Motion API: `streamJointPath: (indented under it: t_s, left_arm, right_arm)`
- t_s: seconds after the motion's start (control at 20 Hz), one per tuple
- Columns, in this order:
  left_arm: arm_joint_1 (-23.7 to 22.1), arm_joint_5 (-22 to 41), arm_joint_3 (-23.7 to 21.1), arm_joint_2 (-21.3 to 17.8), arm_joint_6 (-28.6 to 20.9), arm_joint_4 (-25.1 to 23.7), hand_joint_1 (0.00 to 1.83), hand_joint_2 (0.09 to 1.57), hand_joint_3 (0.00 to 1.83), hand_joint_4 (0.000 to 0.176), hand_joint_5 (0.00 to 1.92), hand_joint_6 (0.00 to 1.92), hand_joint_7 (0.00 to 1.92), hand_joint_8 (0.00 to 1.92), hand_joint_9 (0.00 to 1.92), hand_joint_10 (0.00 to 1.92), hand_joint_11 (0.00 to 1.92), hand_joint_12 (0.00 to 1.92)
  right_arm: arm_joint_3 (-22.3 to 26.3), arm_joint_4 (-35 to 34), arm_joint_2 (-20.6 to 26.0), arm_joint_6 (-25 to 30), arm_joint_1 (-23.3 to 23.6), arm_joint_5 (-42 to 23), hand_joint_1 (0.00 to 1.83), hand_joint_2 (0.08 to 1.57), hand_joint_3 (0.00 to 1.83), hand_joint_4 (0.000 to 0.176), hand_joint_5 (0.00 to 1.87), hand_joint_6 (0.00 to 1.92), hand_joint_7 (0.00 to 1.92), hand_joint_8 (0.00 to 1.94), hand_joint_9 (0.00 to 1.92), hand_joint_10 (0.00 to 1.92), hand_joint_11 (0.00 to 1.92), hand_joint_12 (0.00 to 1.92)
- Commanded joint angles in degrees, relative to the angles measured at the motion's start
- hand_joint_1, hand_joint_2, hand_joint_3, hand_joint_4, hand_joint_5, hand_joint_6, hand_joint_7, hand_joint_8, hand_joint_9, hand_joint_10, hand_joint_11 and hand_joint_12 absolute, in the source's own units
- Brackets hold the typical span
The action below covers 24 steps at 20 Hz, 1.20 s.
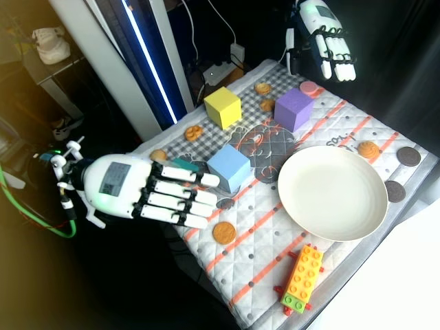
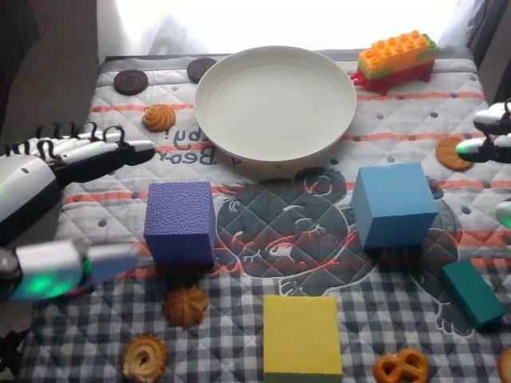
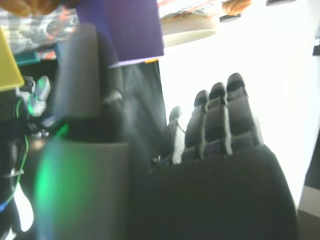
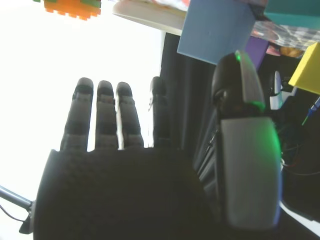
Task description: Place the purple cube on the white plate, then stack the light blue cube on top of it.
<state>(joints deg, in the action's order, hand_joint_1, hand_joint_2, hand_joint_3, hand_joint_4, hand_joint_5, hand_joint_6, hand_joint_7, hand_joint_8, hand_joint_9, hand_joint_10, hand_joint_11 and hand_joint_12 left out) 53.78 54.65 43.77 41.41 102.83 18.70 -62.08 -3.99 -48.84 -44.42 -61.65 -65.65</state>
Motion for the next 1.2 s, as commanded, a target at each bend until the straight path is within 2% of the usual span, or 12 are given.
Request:
streamJointPath:
  t_s: [0.0, 0.2, 0.35, 0.45, 0.5, 0.55, 0.65, 0.7, 0.95, 1.0, 1.1, 1.15]
  left_arm:
    - [-1.46, 5.42, 0.74, 0.38, -0.2, -0.66, 0.24, 1.1, 0.0, 0.176, 0.22, 0.0, 0.1, 0.0, 0.11, 0.01, 0.0, 0.22]
    - [-6.96, -0.77, 4.54, 4.06, -0.19, -1.29, 0.33, 1.03, 0.0, 0.176, 0.16, 0.0, 0.0, 0.0, 0.0, 0.0, 0.0, 0.0]
    - [-10.52, -6.78, 7.17, 6.55, 0.24, -2.56, 0.47, 0.98, 0.0, 0.176, 0.01, 0.0, 0.0, 0.0, 0.0, 0.0, 0.0, 0.0]
    - [-11.49, -9.46, 7.75, 7.32, 2.5, -2.68, 0.53, 0.96, 0.0, 0.176, 0.02, 0.01, 0.0, 0.0, 0.0, 0.0, 0.0, 0.0]
    - [-11.92, -10.7, 7.79, 7.65, 4.35, -2.67, 0.54, 0.92, 0.0, 0.176, 0.02, 0.0, 0.0, 0.0, 0.06, 0.01, 0.04, 0.03]
    - [-12.32, -12.07, 7.81, 7.96, 6.42, -2.66, 0.57, 0.9, 0.0, 0.176, 0.05, 0.0, 0.02, 0.0, 0.12, 0.01, 0.08, 0.07]
    - [-13.05, -14.2, 8.24, 8.78, 9.05, -2.64, 0.61, 0.89, 0.0, 0.176, 0.08, 0.0, 0.07, 0.0, 0.16, 0.0, 0.0, 0.47]
    - [-13.54, -15.23, 8.79, 9.29, 9.31, -2.62, 0.61, 0.89, 0.0, 0.176, 0.11, 0.0, 0.1, 0.0, 0.18, 0.0, 0.0, 0.56]
    - [-16.28, -20.08, 11.77, 11.65, 9.31, -2.6, 0.72, 0.84, 0.0, 0.176, 0.19, 0.0, 0.32, 0.01, 0.33, 0.01, 0.0, 0.66]
    - [-16.48, -20.36, 12.01, 11.9, 9.31, -2.59, 0.71, 0.86, 0.0, 0.176, 0.21, 0.0, 0.41, 0.02, 0.38, 0.02, 0.0, 0.71]
    - [-16.94, -20.63, 12.57, 12.41, 9.31, -2.31, 0.78, 0.94, 0.01, 0.172, 0.3, 0.01, 0.54, 0.02, 0.5, 0.03, 0.0, 0.77]
    - [-17.09, -20.55, 12.75, 12.51, 9.31, -2.04, 0.93, 1.01, 0.0, 0.092, 0.48, 0.0, 0.76, 0.02, 0.73, 0.05, 0.01, 0.79]
  right_arm:
    - [0.09, -1.23, 0.47, 0.16, 0.6, -6.69, 0.2, 1.35, 0.0, 0.066, 0.49, 0.0, 0.31, 0.0, 0.28, 0.01, 0.12, 0.56]
    - [0.07, -1.16, 0.48, 0.16, 0.6, -6.68, 0.3, 1.35, 0.0, 0.096, 0.47, 0.0, 0.3, 0.0, 0.3, 0.01, 0.18, 0.56]
    - [0.06, -1.04, 0.48, 0.16, 0.6, -6.68, 0.45, 1.37, 0.0, 0.08, 0.48, 0.0, 0.3, 0.0, 0.28, 0.0, 0.15, 0.54]
    - [0.06, -1.01, 0.47, 0.16, 0.6, -6.68, 0.47, 1.37, 0.0, 0.082, 0.48, 0.0, 0.3, 0.0, 0.29, 0.0, 0.14, 0.54]
    - [0.07, -0.99, 0.47, 0.16, 0.6, -6.68, 0.48, 1.37, 0.0, 0.09, 0.47, 0.0, 0.3, 0.0, 0.29, 0.0, 0.16, 0.54]
    - [0.07, -0.98, 0.47, 0.16, 0.59, -6.68, 0.47, 1.38, 0.0, 0.083, 0.48, 0.0, 0.31, 0.0, 0.3, 0.01, 0.17, 0.55]
    - [0.07, -0.98, 0.46, 0.16, 0.52, -6.68, 0.48, 1.38, 0.0, 0.078, 0.49, 0.01, 0.31, 0.0, 0.28, 0.0, 0.15, 0.54]
    - [0.07, -0.98, 0.46, 0.16, 0.5, -6.68, 0.46, 1.38, 0.0, 0.072, 0.5, 0.01, 0.32, 0.0, 0.29, 0.0, 0.15, 0.55]
    - [0.06, -0.97, 0.4, 0.16, 0.39, -6.68, 0.56, 1.38, 0.0, 0.067, 0.51, 0.0, 0.32, 0.0, 0.28, 0.0, 0.16, 0.57]
    - [0.05, -0.97, 0.36, 0.16, 0.39, -6.68, 0.56, 1.38, 0.0, 0.078, 0.51, 0.0, 0.32, 0.0, 0.27, 0.0, 0.15, 0.56]
    - [0.02, -0.89, 0.3, 0.16, 0.39, -6.68, 0.59, 1.39, 0.0, 0.074, 0.51, 0.0, 0.32, 0.0, 0.28, 0.0, 0.14, 0.58]
    - [0.02, -0.88, 0.3, 0.16, 0.38, -6.68, 0.61, 1.4, 0.0, 0.072, 0.52, 0.0, 0.33, 0.0, 0.29, 0.0, 0.15, 0.59]
